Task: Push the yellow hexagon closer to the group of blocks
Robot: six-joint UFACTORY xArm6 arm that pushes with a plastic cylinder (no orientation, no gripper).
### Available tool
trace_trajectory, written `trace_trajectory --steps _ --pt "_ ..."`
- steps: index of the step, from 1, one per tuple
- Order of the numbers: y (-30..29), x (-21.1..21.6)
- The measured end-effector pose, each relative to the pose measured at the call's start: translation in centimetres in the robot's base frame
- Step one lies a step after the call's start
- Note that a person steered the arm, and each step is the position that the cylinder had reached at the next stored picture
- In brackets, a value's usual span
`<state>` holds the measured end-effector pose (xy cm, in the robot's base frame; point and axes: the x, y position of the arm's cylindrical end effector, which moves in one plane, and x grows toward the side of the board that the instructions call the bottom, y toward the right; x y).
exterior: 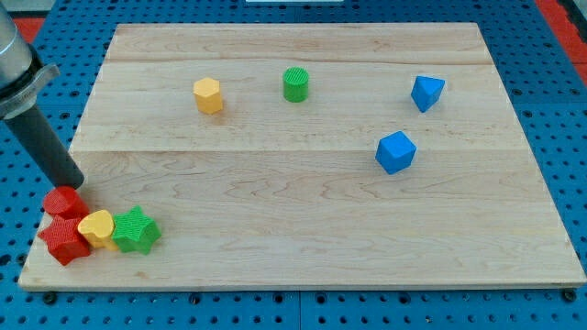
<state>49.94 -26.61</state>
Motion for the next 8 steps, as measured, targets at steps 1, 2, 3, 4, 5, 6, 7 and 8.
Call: trace_trajectory --steps 1,2,3,4,5,6,7,8 --pt "-0.2 -2.2" --pt "-0.2 -8.3" --pt "1.5 -14.0" --pt "5.8 -17.7" --pt "13.3 -17.9" --pt "16.0 -14.9" --pt "16.0 -8.4" --pt "16.0 -7.5"
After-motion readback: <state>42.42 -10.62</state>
